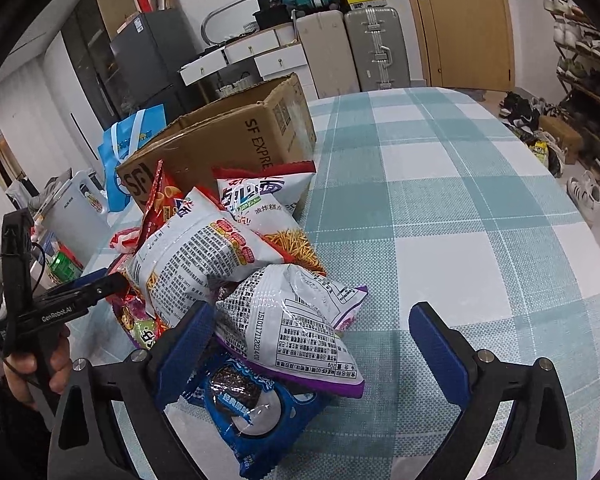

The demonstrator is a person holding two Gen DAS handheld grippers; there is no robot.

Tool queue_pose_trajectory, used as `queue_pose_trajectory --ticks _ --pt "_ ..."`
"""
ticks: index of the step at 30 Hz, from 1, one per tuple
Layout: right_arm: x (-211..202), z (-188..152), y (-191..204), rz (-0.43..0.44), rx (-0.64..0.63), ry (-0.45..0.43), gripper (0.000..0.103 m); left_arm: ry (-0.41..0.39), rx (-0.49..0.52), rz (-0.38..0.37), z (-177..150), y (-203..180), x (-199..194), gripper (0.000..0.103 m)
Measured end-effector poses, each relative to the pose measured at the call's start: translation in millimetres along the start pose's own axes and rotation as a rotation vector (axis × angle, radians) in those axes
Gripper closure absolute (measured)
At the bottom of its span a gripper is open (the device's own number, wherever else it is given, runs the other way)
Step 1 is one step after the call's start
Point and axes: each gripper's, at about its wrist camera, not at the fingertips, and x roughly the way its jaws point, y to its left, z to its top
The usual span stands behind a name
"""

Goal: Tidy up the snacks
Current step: 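Grasp the red biscuit pack with the left gripper while the right grasps a white-purple chip bag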

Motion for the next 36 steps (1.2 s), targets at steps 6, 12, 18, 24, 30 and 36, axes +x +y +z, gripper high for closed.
queue_pose_trajectory --ticks 6,12,18,24,30,36 --pt "8.9 3.6 -4.1 0.051 0.055 0.035 0.006 0.013 -0.002 -0.014 0.4 1.6 8.8 0.041" --pt "11.2 5.2 -7.1 0.078 0.083 0.038 0.009 0.014 0.010 -0.013 0.7 -0.5 11.1 0.042" --pt "15.0 7.1 -5.0 0.062 0.086 0.041 0.010 0.017 0.021 -0.001 -0.8 -2.5 10.3 0.042" --pt "6.6 8.7 -0.6 -0.033 0.030 0.052 0.010 0.020 0.036 0.019 -2.9 -7.8 9.4 0.042" --pt "0.1 6.5 -6.1 -0.068 0.036 0.069 0.010 0.021 0.041 0.023 -2.5 -8.2 9.1 0.042" --pt "13.5 8.2 -12.7 0.006 0.113 0.098 0.010 0.023 0.047 0.028 -2.0 -9.0 9.9 0.042"
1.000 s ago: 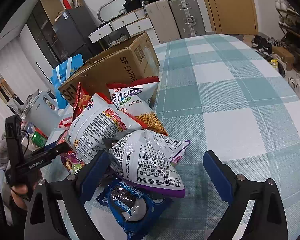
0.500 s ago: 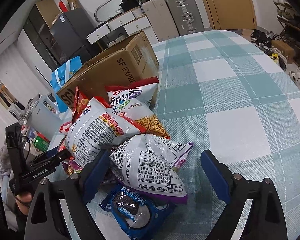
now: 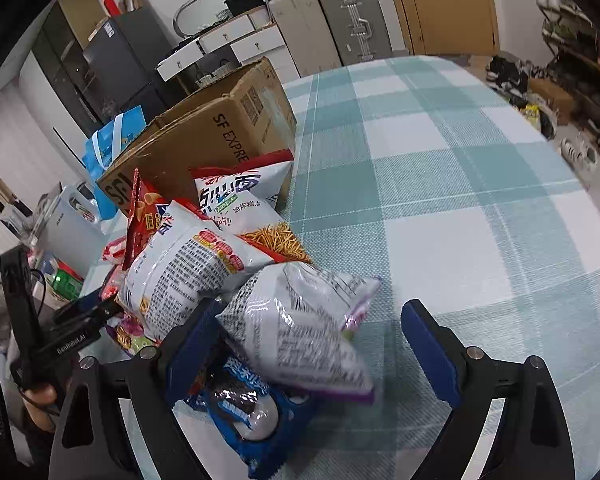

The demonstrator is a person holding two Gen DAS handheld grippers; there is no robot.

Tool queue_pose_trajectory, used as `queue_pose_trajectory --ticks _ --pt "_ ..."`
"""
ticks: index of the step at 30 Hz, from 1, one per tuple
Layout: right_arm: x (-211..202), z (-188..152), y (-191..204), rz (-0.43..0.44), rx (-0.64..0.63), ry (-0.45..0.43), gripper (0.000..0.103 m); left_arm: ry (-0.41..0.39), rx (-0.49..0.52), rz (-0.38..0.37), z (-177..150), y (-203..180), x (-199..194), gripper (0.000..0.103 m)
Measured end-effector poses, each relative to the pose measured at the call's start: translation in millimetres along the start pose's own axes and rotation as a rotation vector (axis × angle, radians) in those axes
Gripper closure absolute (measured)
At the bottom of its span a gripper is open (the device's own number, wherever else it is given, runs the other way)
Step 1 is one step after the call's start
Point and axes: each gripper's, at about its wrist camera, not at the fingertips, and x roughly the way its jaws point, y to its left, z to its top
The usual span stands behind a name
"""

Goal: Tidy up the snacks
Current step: 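Grasp the red biscuit pack with the left gripper while the right grasps a white-purple chip bag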

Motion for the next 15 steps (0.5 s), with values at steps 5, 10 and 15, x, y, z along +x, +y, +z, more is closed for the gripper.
queue_pose_trajectory --ticks 5,10,15 --pt "3.6 -2.0 2.5 0.014 0.006 0.011 0.010 0.003 0.009 0.001 -0.2 -1.4 0.9 0.042" --pt "3.8 -4.2 4.0 0.050 -0.003 0.001 0.021 0.005 0.017 0.007 -0.3 -3.0 1.4 0.041" --pt "2.0 -7.0 6.1 0.073 -0.012 -0.017 0.031 -0.001 0.009 -0.013 -1.4 -1.1 -0.7 0.048"
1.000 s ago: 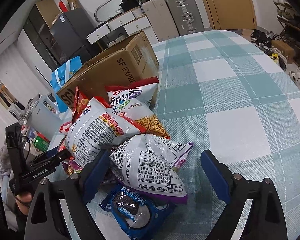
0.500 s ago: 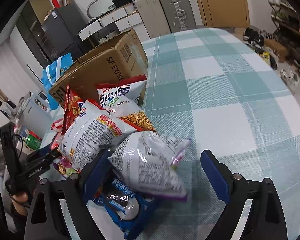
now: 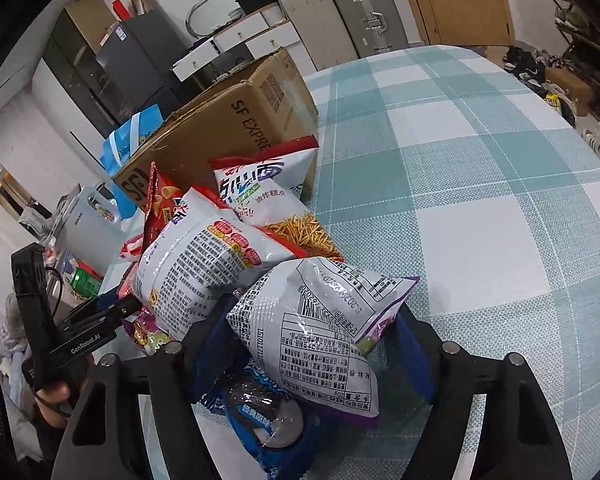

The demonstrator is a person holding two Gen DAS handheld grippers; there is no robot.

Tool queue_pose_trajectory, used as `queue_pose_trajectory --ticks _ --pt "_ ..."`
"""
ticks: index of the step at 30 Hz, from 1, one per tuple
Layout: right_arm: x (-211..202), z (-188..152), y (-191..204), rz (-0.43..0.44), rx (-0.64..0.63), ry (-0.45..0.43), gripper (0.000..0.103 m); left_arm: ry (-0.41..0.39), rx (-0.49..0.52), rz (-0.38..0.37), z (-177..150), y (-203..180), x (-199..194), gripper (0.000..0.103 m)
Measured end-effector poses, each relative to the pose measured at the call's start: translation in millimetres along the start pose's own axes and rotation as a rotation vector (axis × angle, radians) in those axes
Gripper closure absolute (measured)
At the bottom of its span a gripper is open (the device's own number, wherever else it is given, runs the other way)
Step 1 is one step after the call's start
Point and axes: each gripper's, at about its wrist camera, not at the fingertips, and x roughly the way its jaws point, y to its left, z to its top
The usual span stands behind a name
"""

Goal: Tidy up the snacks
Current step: 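Grasp the red biscuit pack with the left gripper while the right grasps a white-purple chip bag, then carry both packs into the cardboard box and open both grippers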

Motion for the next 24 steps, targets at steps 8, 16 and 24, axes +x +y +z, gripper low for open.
queue_pose_trajectory --ticks 8,16,24 --pt "-13.7 -9.6 -5.8 0.028 -0.006 -0.061 0.038 -0.009 0.008 -0.036 -5.2 -0.5 -6.3 0.062" --pt "-34.0 -13.7 -13.2 0.048 -0.002 -0.136 0.041 -0.054 0.012 -0.046 -14.6 -2.2 -25.5 0.062" --pt "-52.1 -15.9 -15.4 0.079 -0.002 -0.198 0.041 -0.106 0.029 -0.062 -16.6 -9.3 -44.3 0.062"
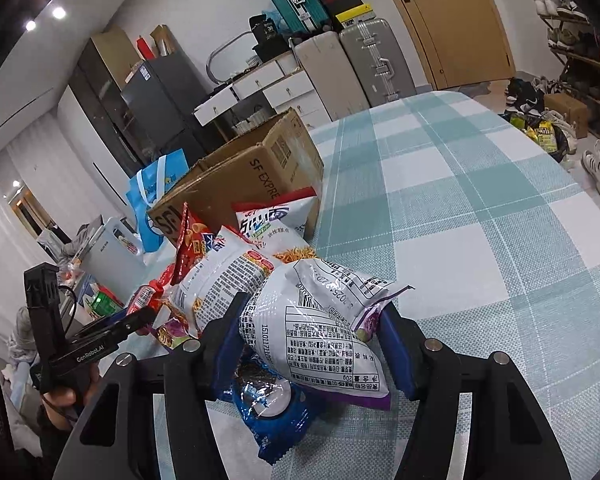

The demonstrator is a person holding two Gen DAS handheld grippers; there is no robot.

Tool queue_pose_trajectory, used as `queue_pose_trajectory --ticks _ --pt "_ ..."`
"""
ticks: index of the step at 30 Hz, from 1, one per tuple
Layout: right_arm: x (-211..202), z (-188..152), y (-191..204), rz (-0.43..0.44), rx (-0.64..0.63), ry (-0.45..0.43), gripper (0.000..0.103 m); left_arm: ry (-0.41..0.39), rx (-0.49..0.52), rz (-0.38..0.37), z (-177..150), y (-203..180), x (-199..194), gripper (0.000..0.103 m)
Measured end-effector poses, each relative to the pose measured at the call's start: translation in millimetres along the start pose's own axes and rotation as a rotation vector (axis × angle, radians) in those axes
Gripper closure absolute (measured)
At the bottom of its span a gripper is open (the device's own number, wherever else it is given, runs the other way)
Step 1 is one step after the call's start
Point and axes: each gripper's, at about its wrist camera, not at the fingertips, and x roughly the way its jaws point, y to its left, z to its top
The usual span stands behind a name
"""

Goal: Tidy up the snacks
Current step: 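Carry both packs into the cardboard box and open both grippers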

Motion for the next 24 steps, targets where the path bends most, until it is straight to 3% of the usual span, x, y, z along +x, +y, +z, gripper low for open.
queue_pose_trajectory --ticks 13,24 --pt "-20.4 11.0 19.3 0.065 -0.036 -0.103 0.041 -0.048 -0.010 -0.013 9.9 -2.7 -21.0 0.062" --pt "-20.1 25.7 46.0 0.111 -0.084 -0.119 0.041 -0.097 0.012 -0.022 29.1 -16.1 -35.2 0.062"
